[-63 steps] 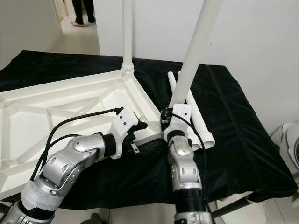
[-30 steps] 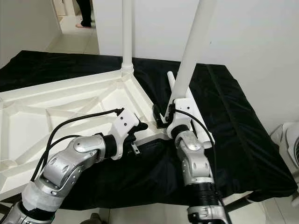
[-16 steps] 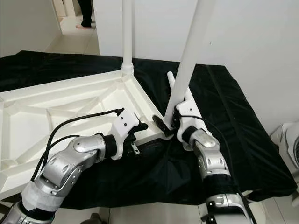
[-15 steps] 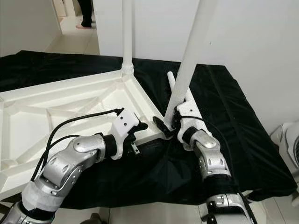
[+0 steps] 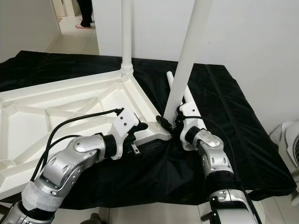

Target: Building children table

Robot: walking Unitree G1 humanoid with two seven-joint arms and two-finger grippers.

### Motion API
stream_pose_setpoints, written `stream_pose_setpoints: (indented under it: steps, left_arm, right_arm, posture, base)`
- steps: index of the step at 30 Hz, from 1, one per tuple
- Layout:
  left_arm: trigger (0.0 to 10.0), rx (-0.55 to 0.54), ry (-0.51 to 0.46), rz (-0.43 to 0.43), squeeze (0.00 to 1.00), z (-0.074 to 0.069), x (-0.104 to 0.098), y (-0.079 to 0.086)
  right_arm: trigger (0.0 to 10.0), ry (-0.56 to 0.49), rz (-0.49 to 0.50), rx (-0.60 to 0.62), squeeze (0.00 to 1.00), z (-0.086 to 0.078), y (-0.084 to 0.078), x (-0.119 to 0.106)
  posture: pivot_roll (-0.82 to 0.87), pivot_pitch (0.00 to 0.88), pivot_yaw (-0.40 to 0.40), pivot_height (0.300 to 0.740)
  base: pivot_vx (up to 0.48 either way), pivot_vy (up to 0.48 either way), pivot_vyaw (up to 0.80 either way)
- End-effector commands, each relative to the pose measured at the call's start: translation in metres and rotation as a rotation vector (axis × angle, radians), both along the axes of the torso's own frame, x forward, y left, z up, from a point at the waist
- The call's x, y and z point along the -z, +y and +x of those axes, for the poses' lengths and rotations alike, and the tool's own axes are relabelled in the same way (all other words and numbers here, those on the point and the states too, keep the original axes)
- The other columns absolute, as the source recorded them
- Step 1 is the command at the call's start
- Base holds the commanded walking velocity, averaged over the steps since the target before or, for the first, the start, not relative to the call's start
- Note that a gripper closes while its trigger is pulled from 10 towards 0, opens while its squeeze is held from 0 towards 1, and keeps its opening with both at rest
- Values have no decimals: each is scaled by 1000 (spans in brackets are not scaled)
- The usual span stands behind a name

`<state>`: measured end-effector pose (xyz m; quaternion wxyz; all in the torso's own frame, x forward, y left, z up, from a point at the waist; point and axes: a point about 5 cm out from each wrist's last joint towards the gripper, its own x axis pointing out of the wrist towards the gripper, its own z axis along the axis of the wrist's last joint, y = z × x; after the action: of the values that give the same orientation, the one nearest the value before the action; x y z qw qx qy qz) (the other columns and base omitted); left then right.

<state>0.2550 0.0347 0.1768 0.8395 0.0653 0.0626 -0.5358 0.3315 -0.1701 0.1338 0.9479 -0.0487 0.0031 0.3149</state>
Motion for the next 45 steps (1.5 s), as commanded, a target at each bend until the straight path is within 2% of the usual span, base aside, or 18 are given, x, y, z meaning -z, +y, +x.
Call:
stream_pose_setpoints:
  steps: [1,5,8,12,17,19,25,26,29,30,31,32,36,37,38,45]
  left_arm:
    - [10000,-3,-11,-8,0,-2,-3,-2]
    - [10000,-9,-8,-10,0,-2,-3,-1]
    - [10000,-9,-7,-10,0,-2,-2,-1]
    - [10000,-6,-5,-10,0,-3,-3,-2]
    - [10000,-2,-4,-10,0,-4,-3,-3]
    - [10000,0,-1,-9,0,-5,-3,-2]
    - [10000,0,1,-10,0,-5,-3,-3]
    - [10000,2,2,-10,0,-4,-3,-3]
    - [10000,2,2,-9,0,-5,-3,-3]
    - [10000,3,2,-10,0,-5,-3,-3]
    - [10000,3,2,-10,0,-5,-3,-3]
    - [10000,6,4,-10,0,-4,-3,-4]
    - [10000,8,3,-9,0,-4,-3,-3]
    - [10000,8,3,-9,0,-3,-3,-3]
    - [10000,8,2,-8,0,-3,-3,-3]
    - [10000,7,0,-7,0,-2,-3,-3]
  right_arm:
    - [0,-3,-15,9,0,0,4,2]
    - [0,-14,17,176,0,-1,10,6]
    - [0,-18,42,201,0,-3,14,5]
    - [0,-20,134,298,0,-4,24,1]
    - [0,-19,176,359,0,-5,28,-2]
    - [0,-22,220,483,0,-6,36,-6]
    - [0,-8,226,535,0,-8,43,-5]
    - [471,2,231,547,0,-10,48,-5]
    - [471,3,230,545,0,-11,50,-5]
    - [4941,3,236,540,0,-11,51,-6]
    - [4941,3,236,540,0,-11,51,-6]
    - [10000,1,241,506,0,-12,50,-8]
    - [10000,0,243,472,0,-13,49,-10]
    - [10000,-9,244,455,396,-13,47,-12]
    - [10000,-13,254,435,1000,-13,45,-14]
    - [10000,-50,204,331,1000,-16,37,-20]
  posture:
    - [104,19,-46,740]
    - [106,25,-49,740]
    - [106,27,-50,740]
    - [103,33,-45,740]
    - [104,37,-45,740]
    - [104,43,-47,740]
    - [104,46,-47,740]
    - [102,48,-46,740]
    - [101,48,-46,740]
    - [98,48,-44,740]
    - [98,48,-44,740]
    - [96,48,-44,740]
    - [94,46,-44,740]
    - [94,45,-44,740]
    - [94,44,-44,740]
    - [95,39,-43,740]
  base:
    - [0,0,0]
    - [0,0,0]
    - [0,0,0]
    - [0,0,0]
    - [0,0,0]
    - [0,0,0]
    - [0,0,0]
    - [0,0,0]
    - [0,0,0]
    - [0,0,0]
    - [0,0,0]
    - [0,0,0]
    - [0,0,0]
    - [0,0,0]
    - [0,0,0]
    - [0,0,0]
